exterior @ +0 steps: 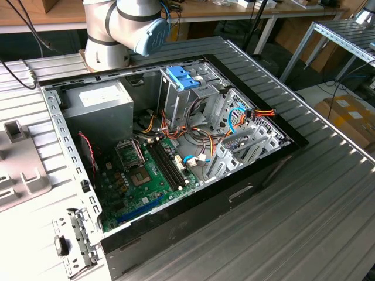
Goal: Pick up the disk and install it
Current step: 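Pick up the disk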
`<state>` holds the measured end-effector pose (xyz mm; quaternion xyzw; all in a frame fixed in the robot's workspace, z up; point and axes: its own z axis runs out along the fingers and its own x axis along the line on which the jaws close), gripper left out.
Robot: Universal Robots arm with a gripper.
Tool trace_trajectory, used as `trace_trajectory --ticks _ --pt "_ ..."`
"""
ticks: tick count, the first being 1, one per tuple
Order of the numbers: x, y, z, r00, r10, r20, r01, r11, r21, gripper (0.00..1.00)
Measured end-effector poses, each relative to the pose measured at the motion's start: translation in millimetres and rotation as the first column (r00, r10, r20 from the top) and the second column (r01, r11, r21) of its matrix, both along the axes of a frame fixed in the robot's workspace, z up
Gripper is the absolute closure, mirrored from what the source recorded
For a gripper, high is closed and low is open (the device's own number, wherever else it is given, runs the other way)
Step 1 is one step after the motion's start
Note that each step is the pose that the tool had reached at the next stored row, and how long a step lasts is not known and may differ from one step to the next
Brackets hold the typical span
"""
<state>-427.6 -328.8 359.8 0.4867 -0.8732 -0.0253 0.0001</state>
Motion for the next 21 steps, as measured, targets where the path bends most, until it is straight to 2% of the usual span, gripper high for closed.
trace_trajectory --ticks 21 --pt "0.0 0.0 -0.9 0.9983 0.058 -0.0001 -0.058 0.9983 -0.0001 0.89"
